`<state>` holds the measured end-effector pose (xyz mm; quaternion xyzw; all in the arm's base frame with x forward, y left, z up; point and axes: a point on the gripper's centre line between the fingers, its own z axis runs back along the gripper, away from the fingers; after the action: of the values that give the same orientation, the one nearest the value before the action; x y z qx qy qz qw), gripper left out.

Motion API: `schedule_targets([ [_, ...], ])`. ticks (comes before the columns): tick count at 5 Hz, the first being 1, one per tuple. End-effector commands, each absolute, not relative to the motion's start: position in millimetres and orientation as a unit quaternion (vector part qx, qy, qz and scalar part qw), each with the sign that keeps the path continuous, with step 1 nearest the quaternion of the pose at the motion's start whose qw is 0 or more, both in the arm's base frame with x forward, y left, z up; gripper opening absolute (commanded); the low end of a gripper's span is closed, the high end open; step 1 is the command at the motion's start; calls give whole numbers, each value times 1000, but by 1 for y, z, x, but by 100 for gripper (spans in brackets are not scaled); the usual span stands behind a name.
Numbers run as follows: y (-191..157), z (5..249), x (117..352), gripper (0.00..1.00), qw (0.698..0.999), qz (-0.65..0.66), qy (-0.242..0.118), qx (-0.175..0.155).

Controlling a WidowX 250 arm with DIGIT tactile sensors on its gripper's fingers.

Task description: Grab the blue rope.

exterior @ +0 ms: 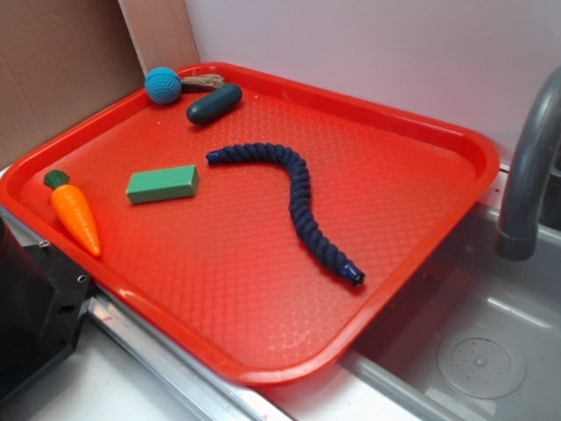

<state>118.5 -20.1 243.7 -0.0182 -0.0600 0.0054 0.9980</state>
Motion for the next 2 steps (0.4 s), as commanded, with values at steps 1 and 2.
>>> schedule_targets([
  [1, -20, 244, 119, 100, 998, 5, -60, -18],
  [2, -36, 194, 146, 100, 996, 54, 55, 48],
])
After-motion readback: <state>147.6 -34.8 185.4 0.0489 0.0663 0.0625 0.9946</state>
